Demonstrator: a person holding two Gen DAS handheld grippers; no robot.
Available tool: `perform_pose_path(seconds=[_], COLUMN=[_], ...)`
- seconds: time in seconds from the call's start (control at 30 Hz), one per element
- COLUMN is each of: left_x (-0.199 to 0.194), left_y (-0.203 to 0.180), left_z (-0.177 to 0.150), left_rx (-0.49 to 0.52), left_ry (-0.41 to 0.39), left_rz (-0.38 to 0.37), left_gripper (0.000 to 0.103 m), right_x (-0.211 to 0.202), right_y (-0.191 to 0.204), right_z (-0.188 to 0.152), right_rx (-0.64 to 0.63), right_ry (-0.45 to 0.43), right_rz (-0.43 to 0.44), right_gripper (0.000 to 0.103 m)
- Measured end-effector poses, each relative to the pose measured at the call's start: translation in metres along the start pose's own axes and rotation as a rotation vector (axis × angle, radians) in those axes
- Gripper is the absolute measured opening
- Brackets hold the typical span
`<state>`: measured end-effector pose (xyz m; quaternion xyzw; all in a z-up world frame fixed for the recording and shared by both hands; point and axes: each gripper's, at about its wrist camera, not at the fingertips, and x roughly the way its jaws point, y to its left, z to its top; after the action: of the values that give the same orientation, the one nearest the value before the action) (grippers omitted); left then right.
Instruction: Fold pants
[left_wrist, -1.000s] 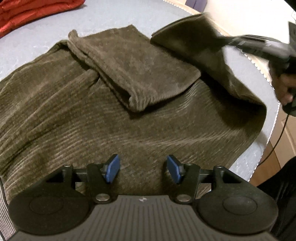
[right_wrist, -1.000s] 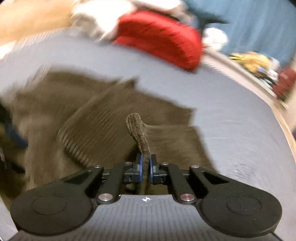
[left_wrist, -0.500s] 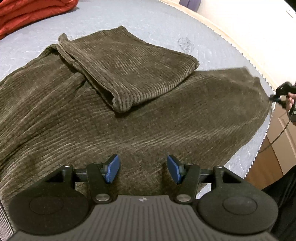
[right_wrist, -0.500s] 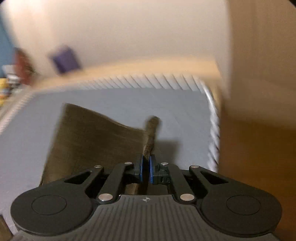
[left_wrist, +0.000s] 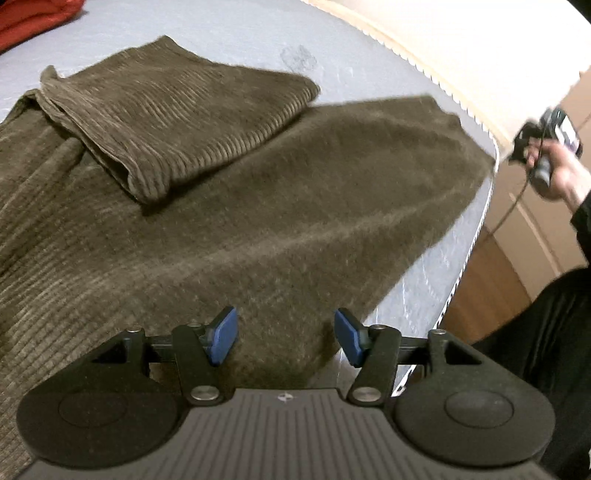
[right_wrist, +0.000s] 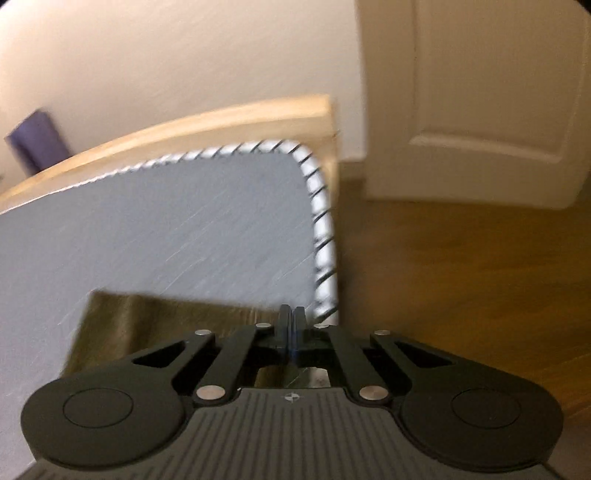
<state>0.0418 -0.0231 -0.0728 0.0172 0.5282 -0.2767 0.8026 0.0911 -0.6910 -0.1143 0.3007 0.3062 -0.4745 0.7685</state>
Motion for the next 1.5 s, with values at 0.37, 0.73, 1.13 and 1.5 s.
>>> perform_pose_path(seconds=[0.37,0.73,1.13,1.5], left_x=[0.002,-0.033,-0.036,-0.030], left_y=[0.008,0.043,0.047,0.042], left_z=[-0.001,0.008,-0.002,-0.031], left_rx=[0.000,-0.100,-0.090,0.008], left_ry=[0.012,-0.147,-0.097,0.017], left_rz=[0.032,0.170,0.037,0.127], left_gripper=[0.067,0.067,0.067,0.053], right_x=[0.000,0.027,0.040,-0.041], right_y=[0.115,0.207,0.217,0.206], right_z=[-0.052,-0.096,-0.097,-0.108], right_rx=[-0.315,-0.522,-0.468,-0.599], right_ry=[0.166,0.129,0.028,-0.017], right_rz=[0.568,0.333,0.308,0.519], right_gripper=[0.057,0.021,0.007,0.074])
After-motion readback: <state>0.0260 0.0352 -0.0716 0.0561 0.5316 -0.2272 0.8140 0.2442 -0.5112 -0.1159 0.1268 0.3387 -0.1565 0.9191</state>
